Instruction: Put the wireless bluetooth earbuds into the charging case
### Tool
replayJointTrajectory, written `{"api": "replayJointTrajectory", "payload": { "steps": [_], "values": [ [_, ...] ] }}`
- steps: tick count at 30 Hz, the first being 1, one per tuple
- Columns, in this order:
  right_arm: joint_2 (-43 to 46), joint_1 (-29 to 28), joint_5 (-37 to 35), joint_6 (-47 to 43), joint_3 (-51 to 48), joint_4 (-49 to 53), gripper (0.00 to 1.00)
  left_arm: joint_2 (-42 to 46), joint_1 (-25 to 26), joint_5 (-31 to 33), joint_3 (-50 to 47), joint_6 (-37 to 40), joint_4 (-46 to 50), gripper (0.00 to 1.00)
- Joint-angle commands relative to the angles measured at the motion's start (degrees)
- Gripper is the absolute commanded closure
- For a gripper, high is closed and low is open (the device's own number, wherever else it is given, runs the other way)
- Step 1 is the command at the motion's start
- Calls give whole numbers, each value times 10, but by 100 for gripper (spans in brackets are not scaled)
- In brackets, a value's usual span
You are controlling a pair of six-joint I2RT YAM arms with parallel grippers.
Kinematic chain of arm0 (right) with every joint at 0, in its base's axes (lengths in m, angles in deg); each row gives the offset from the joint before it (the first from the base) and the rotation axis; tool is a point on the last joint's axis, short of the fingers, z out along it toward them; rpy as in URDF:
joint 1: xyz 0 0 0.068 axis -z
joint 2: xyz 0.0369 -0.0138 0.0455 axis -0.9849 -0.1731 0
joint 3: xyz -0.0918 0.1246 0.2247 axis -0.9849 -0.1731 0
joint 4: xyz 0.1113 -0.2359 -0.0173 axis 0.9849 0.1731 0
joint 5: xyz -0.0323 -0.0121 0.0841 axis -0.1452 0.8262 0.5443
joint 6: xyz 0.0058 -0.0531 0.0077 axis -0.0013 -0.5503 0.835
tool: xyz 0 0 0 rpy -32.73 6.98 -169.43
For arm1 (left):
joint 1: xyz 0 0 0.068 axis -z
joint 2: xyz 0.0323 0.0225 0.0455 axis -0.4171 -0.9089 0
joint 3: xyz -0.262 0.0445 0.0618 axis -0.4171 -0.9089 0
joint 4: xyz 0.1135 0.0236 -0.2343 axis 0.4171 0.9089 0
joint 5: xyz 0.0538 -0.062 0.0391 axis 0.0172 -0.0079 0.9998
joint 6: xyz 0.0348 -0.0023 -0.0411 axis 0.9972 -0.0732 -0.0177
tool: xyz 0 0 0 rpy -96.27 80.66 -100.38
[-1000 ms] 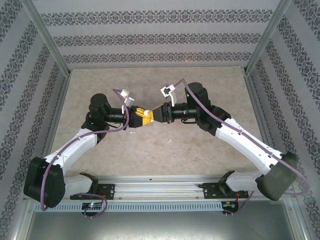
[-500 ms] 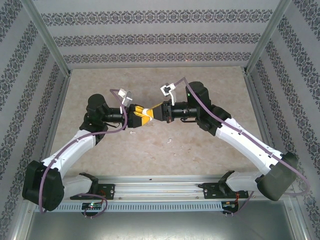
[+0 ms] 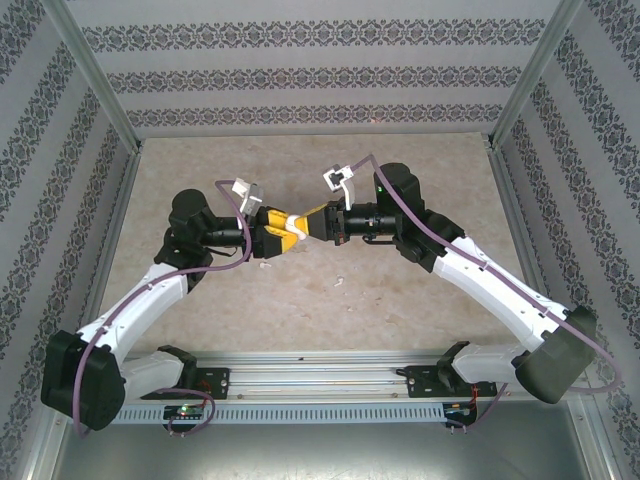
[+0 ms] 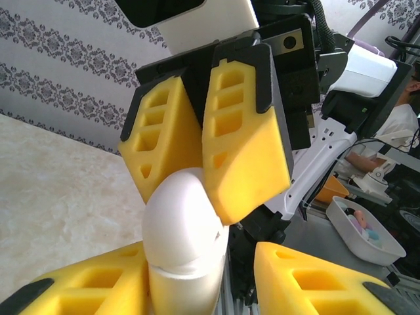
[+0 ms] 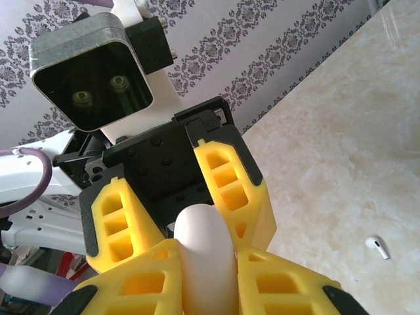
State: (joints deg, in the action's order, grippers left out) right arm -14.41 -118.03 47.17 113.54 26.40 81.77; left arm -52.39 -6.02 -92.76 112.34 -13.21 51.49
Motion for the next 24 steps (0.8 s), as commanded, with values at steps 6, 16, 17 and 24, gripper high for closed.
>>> {"api": "replayJointTrajectory", "payload": {
  "steps": [6,16,17,24],
  "values": [
    [3,4,12,-6,18,-14,90,-28,-1,-34,1,-41,-72,75],
    [-11,8,-15,-1,34,20,64,-23,-1,-34,-5,-29,-87,100],
    [-13,10,-32,-4,40,41,60,-21,0,-34,-7,-27,-89,100],
    [-29,31,-94,8,61,104,48,-6,-1,-29,-14,-10,-89,100]
  ]
}}
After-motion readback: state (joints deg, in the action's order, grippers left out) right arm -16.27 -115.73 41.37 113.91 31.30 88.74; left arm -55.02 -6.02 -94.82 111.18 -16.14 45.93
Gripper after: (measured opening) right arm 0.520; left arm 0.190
